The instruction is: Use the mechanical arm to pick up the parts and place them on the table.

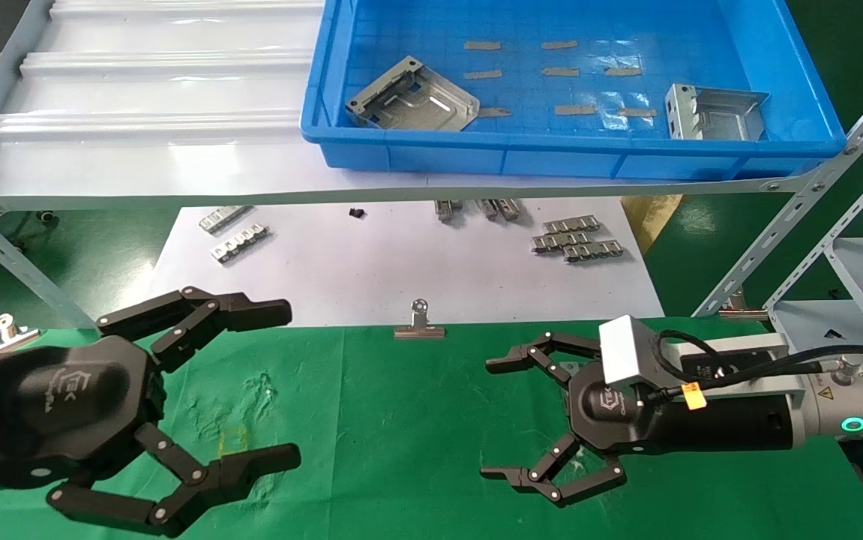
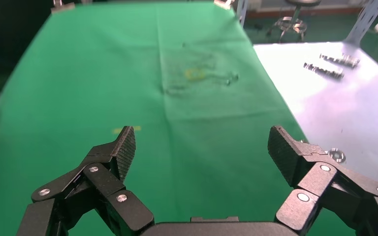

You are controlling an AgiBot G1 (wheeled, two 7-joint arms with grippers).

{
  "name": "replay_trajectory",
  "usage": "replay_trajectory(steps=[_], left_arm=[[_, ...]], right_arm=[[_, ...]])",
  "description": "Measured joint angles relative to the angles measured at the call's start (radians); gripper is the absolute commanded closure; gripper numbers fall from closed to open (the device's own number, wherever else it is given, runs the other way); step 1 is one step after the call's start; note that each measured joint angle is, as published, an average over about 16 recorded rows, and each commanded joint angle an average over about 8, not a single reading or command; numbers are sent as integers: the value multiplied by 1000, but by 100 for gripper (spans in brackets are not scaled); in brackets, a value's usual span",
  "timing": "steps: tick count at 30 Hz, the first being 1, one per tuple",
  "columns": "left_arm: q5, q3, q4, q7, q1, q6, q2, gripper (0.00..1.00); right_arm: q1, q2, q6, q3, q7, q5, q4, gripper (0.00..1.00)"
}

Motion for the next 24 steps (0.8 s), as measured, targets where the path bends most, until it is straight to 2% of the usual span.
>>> replay_trajectory(steps=[24], left_arm=[[0,0,0,0,0,0,0,0]], right_arm=[[-307,173,42,414,332,161,469,0]])
